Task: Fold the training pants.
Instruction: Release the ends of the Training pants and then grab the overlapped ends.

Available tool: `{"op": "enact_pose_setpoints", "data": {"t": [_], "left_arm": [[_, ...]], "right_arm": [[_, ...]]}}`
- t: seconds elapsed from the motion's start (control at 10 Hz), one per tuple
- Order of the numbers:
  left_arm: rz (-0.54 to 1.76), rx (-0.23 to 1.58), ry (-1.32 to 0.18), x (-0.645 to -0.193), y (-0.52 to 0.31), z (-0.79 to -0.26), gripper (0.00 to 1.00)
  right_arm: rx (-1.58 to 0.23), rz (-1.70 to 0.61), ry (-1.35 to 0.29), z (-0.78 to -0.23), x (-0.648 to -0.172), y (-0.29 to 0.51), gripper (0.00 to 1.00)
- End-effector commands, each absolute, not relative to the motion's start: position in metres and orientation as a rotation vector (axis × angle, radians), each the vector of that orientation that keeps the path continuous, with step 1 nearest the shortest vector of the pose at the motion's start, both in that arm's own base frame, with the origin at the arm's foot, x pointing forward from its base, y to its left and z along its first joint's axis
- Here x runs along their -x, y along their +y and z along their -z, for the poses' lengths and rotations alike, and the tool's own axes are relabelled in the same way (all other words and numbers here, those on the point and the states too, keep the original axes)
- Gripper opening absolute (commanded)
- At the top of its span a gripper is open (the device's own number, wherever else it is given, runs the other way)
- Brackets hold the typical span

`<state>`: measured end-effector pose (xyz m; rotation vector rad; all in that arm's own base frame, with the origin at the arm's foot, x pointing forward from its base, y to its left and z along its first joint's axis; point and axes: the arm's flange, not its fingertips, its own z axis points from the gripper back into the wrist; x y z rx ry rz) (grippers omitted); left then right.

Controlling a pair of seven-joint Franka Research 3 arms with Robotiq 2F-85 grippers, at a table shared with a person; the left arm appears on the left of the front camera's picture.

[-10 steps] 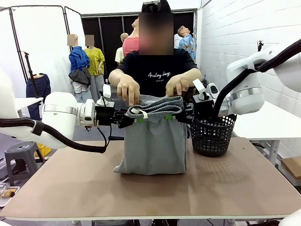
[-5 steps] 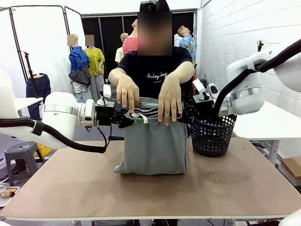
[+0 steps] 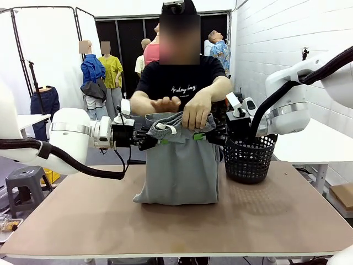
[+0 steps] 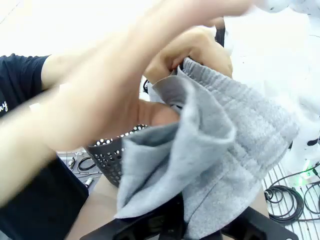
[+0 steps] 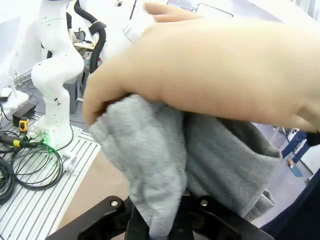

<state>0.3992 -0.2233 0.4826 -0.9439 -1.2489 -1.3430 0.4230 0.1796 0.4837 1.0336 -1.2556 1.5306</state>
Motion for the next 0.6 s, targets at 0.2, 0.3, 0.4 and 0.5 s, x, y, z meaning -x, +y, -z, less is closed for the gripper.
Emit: {"op": "enact_pose_setpoints", "data": {"t": [0.2,0.3,0.4,0.5], "left_arm": [[1.343,0.944,-1.256,-0.3985,-0.2227,-0.4856,0.0],[1.343,0.944,-1.256,-0.3985,-0.2227,-0.4856,0.0],[1.343,0.944,-1.256,-0.3985,-0.2227,-0.4856,0.0],[1.343,0.944,-1.256,-0.3985,-0.2227,-0.4856,0.0]], "right_arm": [[-1.034,-1.537,-1.261,-0.4847,-0.4211,0.1803,0.0],[-1.034,-1.537,-1.261,-0.4847,-0.4211,0.1803,0.0],[-1.034,-1.537,-1.261,-0.4847,-0.4211,0.1803,0.0],[-1.034,-1.537,-1.261,-0.4847,-0.4211,0.1803,0.0]]}}
